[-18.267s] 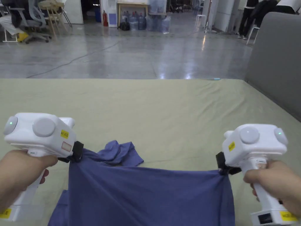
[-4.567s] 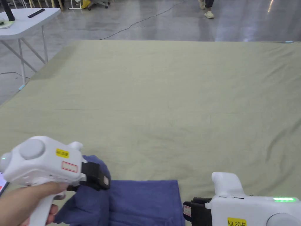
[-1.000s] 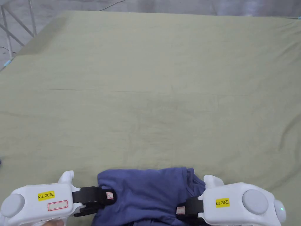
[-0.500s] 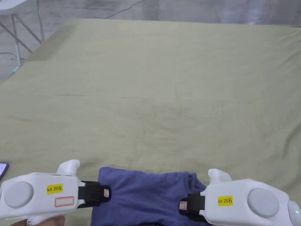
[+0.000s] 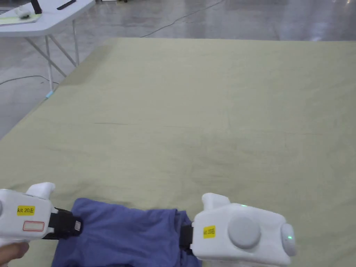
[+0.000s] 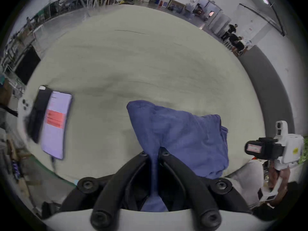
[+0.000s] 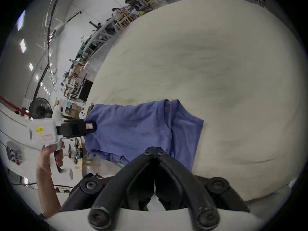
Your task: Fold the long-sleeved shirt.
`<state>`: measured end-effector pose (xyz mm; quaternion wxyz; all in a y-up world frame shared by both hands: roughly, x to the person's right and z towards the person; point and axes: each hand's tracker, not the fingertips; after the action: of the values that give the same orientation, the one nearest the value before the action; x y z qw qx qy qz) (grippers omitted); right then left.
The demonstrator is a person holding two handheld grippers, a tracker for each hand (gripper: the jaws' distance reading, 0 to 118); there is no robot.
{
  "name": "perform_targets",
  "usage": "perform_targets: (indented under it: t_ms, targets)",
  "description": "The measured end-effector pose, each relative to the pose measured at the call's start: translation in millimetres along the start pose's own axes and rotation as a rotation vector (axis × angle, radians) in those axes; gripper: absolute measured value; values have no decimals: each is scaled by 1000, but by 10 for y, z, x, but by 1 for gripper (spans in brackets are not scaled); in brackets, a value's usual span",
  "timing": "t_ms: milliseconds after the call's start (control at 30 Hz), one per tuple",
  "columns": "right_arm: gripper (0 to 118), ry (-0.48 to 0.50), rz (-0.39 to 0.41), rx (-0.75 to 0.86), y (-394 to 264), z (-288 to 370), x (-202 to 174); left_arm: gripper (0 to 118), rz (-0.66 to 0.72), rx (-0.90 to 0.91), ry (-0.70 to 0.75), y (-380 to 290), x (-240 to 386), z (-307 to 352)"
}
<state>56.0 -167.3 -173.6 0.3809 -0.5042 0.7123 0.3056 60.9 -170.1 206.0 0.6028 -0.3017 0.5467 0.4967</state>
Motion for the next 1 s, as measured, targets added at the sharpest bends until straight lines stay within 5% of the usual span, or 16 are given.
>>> perform_targets:
  t_ms: [200, 400, 467, 500, 600, 800, 900, 967, 1000]
  targets:
    - [0, 13, 116, 28, -88, -248, -898, 0, -73, -64, 205, 226, -393, 93]
    - [0, 99, 150, -13, -164, -221, -1184, 0, -63, -114, 288, 331, -732, -132]
    - [0, 79, 242, -10, -184, -205, -1230, 1, -36, -98, 308, 300, -703, -214]
    - [0, 55, 263, -1, -201, -192, -1230, 12, -33, -77, 345, 283, -680, -226]
    - [0, 68, 247, -4, -197, -150, -1178, 116, -65, -75, 410, 285, -506, -217]
    - [0, 81, 248, 30, -167, 185, -1069, 118, -27, 46, 434, 282, -128, 242]
    - [0, 66, 311, 118, -181, 550, -987, 118, -10, 132, 363, 346, 192, 499]
    - [0, 22, 359, 216, -158, 897, -875, 112, 38, 144, 104, 394, 567, 679]
    - [0, 13, 361, 258, -134, 1060, -806, 95, 47, 158, -20, 383, 792, 768]
